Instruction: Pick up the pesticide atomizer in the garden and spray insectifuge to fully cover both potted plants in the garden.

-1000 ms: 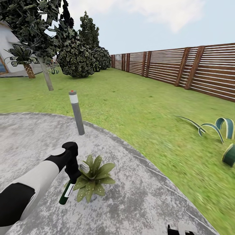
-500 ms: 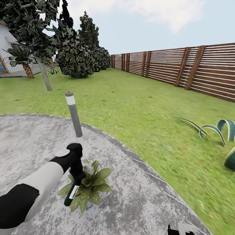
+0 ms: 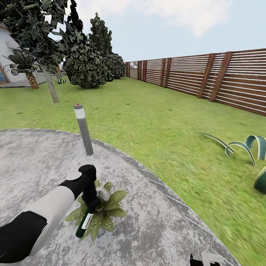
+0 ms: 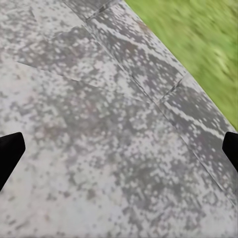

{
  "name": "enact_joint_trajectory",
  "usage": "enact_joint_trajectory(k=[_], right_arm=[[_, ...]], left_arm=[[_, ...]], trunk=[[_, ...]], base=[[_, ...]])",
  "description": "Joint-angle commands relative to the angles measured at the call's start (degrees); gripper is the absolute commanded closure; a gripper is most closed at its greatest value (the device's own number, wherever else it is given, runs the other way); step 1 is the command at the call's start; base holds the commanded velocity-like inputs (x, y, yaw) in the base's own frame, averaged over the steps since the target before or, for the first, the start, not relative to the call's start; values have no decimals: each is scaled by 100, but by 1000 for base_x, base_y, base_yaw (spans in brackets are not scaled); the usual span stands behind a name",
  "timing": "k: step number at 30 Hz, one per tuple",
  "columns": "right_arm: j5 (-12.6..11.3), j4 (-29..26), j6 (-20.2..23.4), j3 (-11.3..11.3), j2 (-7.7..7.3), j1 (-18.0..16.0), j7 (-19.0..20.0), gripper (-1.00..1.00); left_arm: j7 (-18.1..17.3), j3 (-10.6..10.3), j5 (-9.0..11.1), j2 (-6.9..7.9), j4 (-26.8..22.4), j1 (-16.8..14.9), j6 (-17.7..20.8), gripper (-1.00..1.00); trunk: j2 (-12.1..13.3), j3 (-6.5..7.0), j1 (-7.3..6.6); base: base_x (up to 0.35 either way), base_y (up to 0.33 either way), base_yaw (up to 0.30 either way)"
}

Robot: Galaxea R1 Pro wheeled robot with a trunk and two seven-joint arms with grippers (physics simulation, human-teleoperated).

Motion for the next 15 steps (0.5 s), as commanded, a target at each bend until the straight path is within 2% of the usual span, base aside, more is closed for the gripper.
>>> enact_joint_trajectory(k=[1, 6, 8, 13, 15], right_arm=[[-9, 5, -22, -4, 2, -3, -2, -100], [-9, 6, -22, -6, -1, -3, -2, -100], [-9, 8, -22, -6, 0, -3, -2, -100], [-9, 8, -22, -6, -1, -3, -2, -100], [-9, 7, -22, -6, 0, -3, -2, -100]], left_arm=[[-56, -28, -39, 17, 0, 10, 53, 100], [-56, -24, -85, 202, 22, 153, -4, 100], [-56, -22, -81, 217, 17, 176, 4, 100], [-56, -23, -64, 59, -66, 177, 54, 100], [-56, -25, -59, -11, -74, 154, 67, 100]], trunk=[[-2, -5, -1], [-2, -5, -1], [-2, -5, -1], [-2, -5, -1], [-2, -5, -1]], base=[[0, 0, 0], [0, 0, 0], [0, 0, 0], [21, 0, 0], [202, 0, 0]])
